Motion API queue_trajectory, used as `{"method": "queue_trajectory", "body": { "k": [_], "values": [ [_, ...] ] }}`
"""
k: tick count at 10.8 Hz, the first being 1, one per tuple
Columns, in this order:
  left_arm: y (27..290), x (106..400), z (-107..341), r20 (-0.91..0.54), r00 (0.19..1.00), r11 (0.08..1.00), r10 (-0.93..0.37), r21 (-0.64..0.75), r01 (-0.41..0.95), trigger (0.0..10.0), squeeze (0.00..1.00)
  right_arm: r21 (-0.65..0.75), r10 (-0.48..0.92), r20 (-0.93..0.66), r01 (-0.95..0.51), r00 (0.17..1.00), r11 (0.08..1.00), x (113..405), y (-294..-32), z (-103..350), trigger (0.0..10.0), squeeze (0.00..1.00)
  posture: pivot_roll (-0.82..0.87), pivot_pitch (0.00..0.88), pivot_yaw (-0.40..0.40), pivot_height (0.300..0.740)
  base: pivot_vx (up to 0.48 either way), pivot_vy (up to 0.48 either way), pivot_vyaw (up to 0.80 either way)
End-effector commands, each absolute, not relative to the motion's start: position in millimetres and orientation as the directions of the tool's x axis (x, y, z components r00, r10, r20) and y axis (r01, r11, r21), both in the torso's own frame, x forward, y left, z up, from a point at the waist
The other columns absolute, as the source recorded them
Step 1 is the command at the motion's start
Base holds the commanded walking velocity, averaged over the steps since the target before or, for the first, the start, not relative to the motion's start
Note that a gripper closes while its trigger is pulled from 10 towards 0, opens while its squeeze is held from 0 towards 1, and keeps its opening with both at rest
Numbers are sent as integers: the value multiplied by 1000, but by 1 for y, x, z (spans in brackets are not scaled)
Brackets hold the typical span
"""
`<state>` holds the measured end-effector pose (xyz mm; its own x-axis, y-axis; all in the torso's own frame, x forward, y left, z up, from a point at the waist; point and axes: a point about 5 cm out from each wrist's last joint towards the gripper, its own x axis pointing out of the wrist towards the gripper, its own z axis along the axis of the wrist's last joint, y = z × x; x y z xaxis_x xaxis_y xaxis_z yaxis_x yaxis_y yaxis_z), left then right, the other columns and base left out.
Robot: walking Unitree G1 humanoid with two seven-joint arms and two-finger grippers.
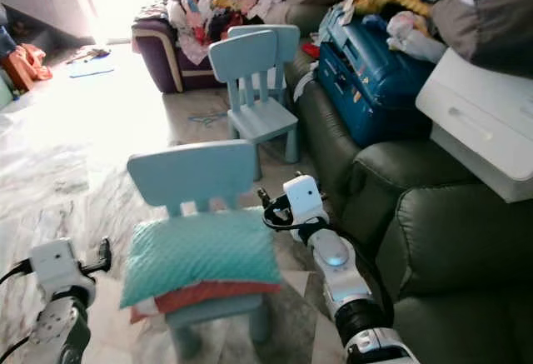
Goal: Move the pillow to the sofa
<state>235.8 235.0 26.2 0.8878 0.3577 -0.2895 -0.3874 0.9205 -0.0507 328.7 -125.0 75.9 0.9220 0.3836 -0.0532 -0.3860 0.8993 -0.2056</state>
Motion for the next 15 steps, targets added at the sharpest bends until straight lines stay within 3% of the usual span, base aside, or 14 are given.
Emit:
{"method": "queue_trajectory", "body": {
  "k": [1, 5, 15],
  "values": [
    [235, 231, 23, -307, 877, 913, 371, -56, -405, 10000, 0, -212, 378, -63, -382, 924, 900, 329, -129, 75, 10000, 0, -110, 0, 18, 740, 0, 0, 0],
    [236, 231, 23, -317, 868, 903, 383, -68, -424, 10000, 0, -212, 374, -69, -379, 925, 900, 331, -128, 75, 10000, 0, -105, 0, 17, 740, 0, 0, 484],
    [241, 227, 20, -342, 854, 884, 393, -117, -453, 10000, 0, -202, 371, -69, -378, 926, 904, 332, -127, 75, 10000, 0, -105, 0, 17, 740, 0, 0, 0]
  ]
}}
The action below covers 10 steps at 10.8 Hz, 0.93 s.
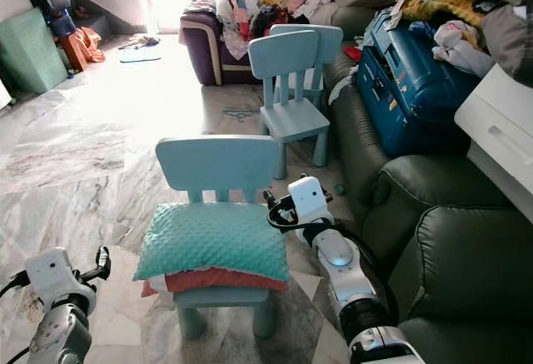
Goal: Move the pillow to the sofa
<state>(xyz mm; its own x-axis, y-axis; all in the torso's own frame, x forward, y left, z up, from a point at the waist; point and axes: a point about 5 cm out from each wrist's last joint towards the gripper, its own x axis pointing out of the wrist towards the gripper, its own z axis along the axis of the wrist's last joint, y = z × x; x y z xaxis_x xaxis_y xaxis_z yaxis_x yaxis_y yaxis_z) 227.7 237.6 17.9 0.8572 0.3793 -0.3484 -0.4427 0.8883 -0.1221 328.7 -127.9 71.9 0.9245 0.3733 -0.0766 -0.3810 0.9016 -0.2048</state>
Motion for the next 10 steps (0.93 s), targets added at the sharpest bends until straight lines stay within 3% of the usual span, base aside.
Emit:
{"method": "queue_trajectory", "body": {
  "k": [1, 9, 10],
  "values": [
    [241, 226, 20, -347, 852, 884, 392, -114, -454, 10000, 0, -202, 372, -70, -379, 925, 903, 332, -127, 75, 10000, 0, -105, 0, 17, 740, 0, 0, 0],
    [243, 217, 16, -378, 843, 886, 382, -110, -451, 10000, 0, -188, 370, -89, -381, 925, 905, 326, -125, 67, 10000, 0, -90, 0, 43, 740, 0, 0, 0],
    [245, 215, 17, -383, 846, 891, 372, -106, -440, 10000, 0, -182, 367, -87, -377, 926, 908, 326, -123, 67, 10000, 0, -87, 0, 55, 740, 0, 480, 0]
  ]
}}
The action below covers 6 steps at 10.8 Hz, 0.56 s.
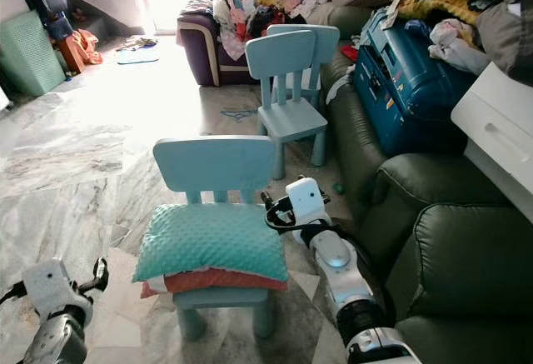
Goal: Move the pillow to the sofa
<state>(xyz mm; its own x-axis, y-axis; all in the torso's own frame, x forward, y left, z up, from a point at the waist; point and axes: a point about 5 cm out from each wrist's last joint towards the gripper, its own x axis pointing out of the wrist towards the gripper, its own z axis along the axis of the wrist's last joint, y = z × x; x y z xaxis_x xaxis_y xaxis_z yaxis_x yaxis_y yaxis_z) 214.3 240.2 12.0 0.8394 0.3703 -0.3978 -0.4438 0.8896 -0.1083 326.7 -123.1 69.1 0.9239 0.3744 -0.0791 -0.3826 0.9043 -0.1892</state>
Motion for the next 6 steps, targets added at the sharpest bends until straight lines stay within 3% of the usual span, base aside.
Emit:
{"method": "queue_trajectory", "body": {
  "k": [1, 5, 6],
  "values": [
    [245, 214, 17, -384, 846, 894, 369, -100, -436, 10000, 0, -179, 364, -88, -374, 927, 910, 326, -123, 66, 10000, 0, -86, 0, 58, 740, 0, 480, 0],
    [243, 218, 19, -390, 848, 901, 358, -93, -423, 10000, 0, -173, 343, -92, -354, 935, 919, 325, -127, 64, 10000, 0, -88, 0, 73, 740, 0, 480, 0],
    [244, 218, 21, -377, 854, 907, 358, -78, -414, 10000, 0, -173, 342, -92, -353, 935, 919, 325, -126, 64, 10000, 0, -89, 0, 74, 740, 0, 0, 0]
  ]
}}
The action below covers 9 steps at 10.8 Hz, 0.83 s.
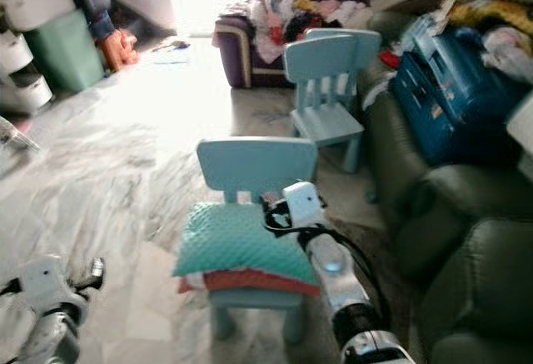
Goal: Move the pillow to the sofa
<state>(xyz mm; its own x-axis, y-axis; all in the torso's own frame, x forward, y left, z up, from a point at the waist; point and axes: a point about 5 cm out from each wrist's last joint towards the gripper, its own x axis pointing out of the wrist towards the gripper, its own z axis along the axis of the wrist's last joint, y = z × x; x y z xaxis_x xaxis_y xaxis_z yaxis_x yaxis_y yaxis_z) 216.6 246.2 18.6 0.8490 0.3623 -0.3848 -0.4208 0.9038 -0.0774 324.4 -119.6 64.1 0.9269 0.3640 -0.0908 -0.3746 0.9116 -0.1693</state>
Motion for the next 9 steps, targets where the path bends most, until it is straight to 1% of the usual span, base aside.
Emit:
{"method": "queue_trajectory", "body": {
  "k": [1, 4, 5, 9],
  "values": [
    [243, 219, 23, -360, 866, 916, 347, -69, -396, 10000, 0, -172, 340, -90, -350, 936, 921, 326, -127, 65, 10000, 0, -91, 0, 73, 740, 0, 0, 0],
    [242, 222, 25, -347, 875, 918, 338, -83, -387, 10000, 0, -176, 336, -87, -346, 938, 922, 326, -129, 65, 10000, 0, -100, 0, 70, 740, 0, 0, 0],
    [239, 224, 26, -343, 884, 923, 318, -102, -371, 10000, 0, -181, 332, -84, -342, 940, 922, 327, -131, 67, 10000, 0, -106, 0, 66, 740, 364, 315, 0],
    [236, 223, 22, -351, 880, 919, 321, -108, -379, 10000, 0, -190, 334, -80, -344, 939, 920, 329, -133, 69, 10000, 0, -107, 0, 55, 740, 374, 301, 0]
  ]
}}
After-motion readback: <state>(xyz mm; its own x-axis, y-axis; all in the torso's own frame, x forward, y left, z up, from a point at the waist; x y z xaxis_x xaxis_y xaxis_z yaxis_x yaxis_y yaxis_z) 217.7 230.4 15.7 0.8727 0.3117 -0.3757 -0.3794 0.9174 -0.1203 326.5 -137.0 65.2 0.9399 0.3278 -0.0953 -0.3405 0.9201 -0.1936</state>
